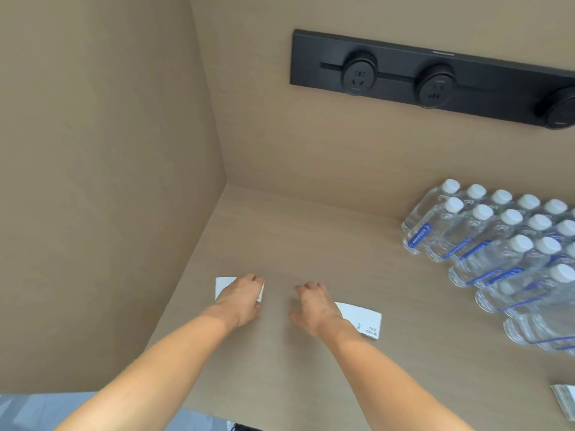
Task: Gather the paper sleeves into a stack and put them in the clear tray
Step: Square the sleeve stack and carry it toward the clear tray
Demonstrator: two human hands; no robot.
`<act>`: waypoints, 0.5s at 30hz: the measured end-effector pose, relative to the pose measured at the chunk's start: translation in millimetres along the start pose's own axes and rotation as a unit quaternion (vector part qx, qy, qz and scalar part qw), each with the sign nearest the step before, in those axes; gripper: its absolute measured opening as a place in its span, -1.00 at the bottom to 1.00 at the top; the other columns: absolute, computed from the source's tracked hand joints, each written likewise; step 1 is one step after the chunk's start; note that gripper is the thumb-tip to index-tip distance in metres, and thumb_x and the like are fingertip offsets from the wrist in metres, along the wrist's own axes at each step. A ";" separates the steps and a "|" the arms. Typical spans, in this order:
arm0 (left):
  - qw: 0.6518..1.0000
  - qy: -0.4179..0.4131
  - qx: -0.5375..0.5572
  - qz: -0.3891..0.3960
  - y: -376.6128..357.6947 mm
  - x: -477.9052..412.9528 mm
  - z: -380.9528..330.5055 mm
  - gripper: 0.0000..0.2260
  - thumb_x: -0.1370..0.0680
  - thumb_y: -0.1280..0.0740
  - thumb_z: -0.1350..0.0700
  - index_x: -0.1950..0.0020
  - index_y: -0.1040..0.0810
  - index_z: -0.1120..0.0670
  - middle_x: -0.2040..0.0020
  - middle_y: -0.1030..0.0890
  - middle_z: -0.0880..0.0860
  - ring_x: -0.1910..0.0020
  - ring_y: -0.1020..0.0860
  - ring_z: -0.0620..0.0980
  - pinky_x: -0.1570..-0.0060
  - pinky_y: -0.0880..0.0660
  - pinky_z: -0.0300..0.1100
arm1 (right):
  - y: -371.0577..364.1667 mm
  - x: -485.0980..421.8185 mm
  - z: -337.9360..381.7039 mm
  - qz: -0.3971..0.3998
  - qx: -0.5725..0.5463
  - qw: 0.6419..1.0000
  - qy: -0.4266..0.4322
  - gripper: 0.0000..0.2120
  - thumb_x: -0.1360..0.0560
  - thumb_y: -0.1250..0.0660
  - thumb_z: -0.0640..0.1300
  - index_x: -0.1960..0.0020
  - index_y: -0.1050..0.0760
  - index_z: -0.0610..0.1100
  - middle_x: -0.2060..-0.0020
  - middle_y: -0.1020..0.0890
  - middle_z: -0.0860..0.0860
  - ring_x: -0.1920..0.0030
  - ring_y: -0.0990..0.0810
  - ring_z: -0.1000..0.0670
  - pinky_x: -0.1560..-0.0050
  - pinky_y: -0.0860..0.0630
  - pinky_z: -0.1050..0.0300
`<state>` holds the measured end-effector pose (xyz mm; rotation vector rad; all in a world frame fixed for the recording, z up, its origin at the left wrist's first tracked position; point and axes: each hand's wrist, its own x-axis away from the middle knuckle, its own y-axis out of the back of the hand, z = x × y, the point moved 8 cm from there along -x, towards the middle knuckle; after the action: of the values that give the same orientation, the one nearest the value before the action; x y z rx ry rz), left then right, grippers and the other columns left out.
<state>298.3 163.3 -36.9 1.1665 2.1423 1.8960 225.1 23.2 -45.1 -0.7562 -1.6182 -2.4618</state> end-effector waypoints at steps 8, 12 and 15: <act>0.999 0.032 -0.006 0.010 11.8 1.2 68.5 -0.73 -0.55 -0.29 0.20 -0.25 -0.46 0.11 -0.20 -0.40 0.09 -0.23 -0.45 0.12 -0.12 -0.47 -0.05 | -22.9 -30.5 59.6 0.018 0.013 1.000 0.008 -0.55 -0.48 -0.36 -0.09 -0.33 -0.39 -0.13 -0.21 -0.43 -0.08 -0.30 -0.35 -0.11 -0.17 -0.48 0.02; 0.999 0.023 -0.009 0.027 5.0 -2.9 84.2 -0.70 -0.53 -0.33 0.20 -0.26 -0.44 0.13 -0.23 -0.37 0.09 -0.26 -0.42 0.11 -0.20 -0.47 -0.01 | -27.6 -45.7 69.3 0.011 0.013 1.000 -0.004 -0.58 -0.46 -0.29 -0.24 -0.32 -0.41 -0.13 -0.17 -0.44 -0.07 -0.26 -0.37 -0.11 -0.12 -0.53 0.02; 0.999 0.008 -0.009 0.039 1.0 -7.5 89.8 -0.65 -0.53 -0.36 0.16 -0.30 -0.42 0.11 -0.26 -0.35 0.08 -0.28 -0.41 0.11 -0.22 -0.47 -0.02 | -29.6 -55.0 74.5 0.000 0.006 1.000 -0.005 -0.60 -0.45 -0.27 -0.28 -0.29 -0.42 -0.12 -0.17 -0.42 -0.07 -0.26 -0.35 -0.11 -0.07 -0.51 0.04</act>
<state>349.0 233.8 -61.3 1.2526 2.1126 1.9575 288.7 91.8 -71.6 -0.7695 -1.6345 -2.4492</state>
